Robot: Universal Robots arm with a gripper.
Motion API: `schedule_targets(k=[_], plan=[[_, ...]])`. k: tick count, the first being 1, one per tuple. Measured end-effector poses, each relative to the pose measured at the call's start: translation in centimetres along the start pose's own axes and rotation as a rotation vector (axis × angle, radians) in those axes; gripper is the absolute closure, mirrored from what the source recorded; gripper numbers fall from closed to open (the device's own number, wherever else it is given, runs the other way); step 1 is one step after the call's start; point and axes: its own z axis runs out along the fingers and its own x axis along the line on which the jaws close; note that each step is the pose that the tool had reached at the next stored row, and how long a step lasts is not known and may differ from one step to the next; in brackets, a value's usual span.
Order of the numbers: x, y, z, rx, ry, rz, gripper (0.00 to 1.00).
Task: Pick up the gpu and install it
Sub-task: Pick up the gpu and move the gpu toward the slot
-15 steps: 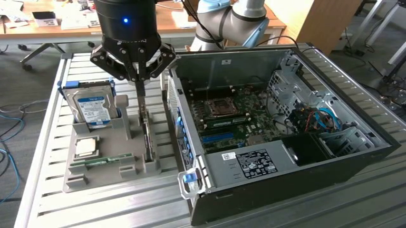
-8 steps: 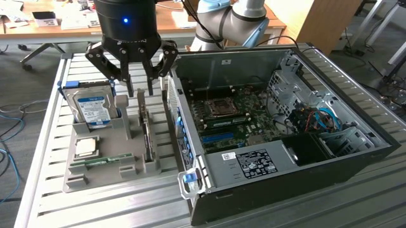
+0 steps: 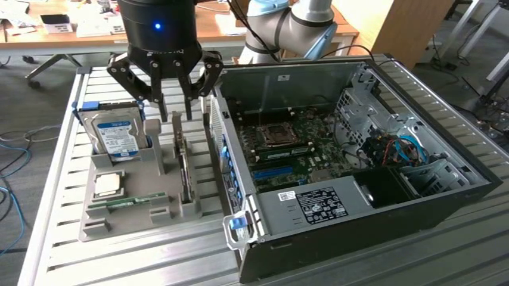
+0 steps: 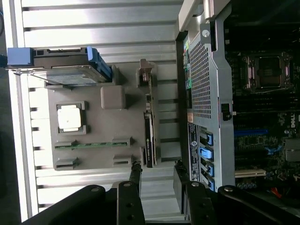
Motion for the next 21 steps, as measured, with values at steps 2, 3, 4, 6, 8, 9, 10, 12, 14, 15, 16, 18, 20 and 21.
schedule_targets(k=[2, 3, 4, 6, 8, 9, 10, 12, 14, 15, 16, 18, 20, 21], plan=[[0.00, -0.01, 0.14, 0.0001, 0.0001, 0.000, 0.58], [0.00, -0.01, 0.14, 0.0002, 0.0002, 0.000, 0.58], [0.00, -0.01, 0.14, 0.0002, 0.0002, 0.000, 0.58], [0.00, -0.01, 0.14, 0.0002, 0.0002, 0.000, 0.58], [0.00, -0.01, 0.15, 0.0001, 0.0001, 0.000, 0.58], [0.00, -0.01, 0.17, 0.0000, 0.0000, 0.000, 0.58], [0.00, -0.01, 0.21, -0.0001, -0.0001, 0.000, 0.58], [0.01, -0.01, 0.29, 0.0000, 0.0000, 0.000, 0.58], [0.01, -0.01, 0.34, 0.0001, 0.0001, 0.000, 0.58], [0.00, -0.02, 0.34, 0.0003, 0.0002, 0.000, 0.58], [0.01, -0.02, 0.35, 0.0003, 0.0002, 0.000, 0.58], [0.01, -0.02, 0.41, 0.0000, 0.0000, 0.000, 0.58], [0.01, -0.02, 0.46, 0.0000, 0.0000, 0.000, 0.58], [0.01, -0.02, 0.46, 0.0002, 0.0002, 0.000, 0.58]])
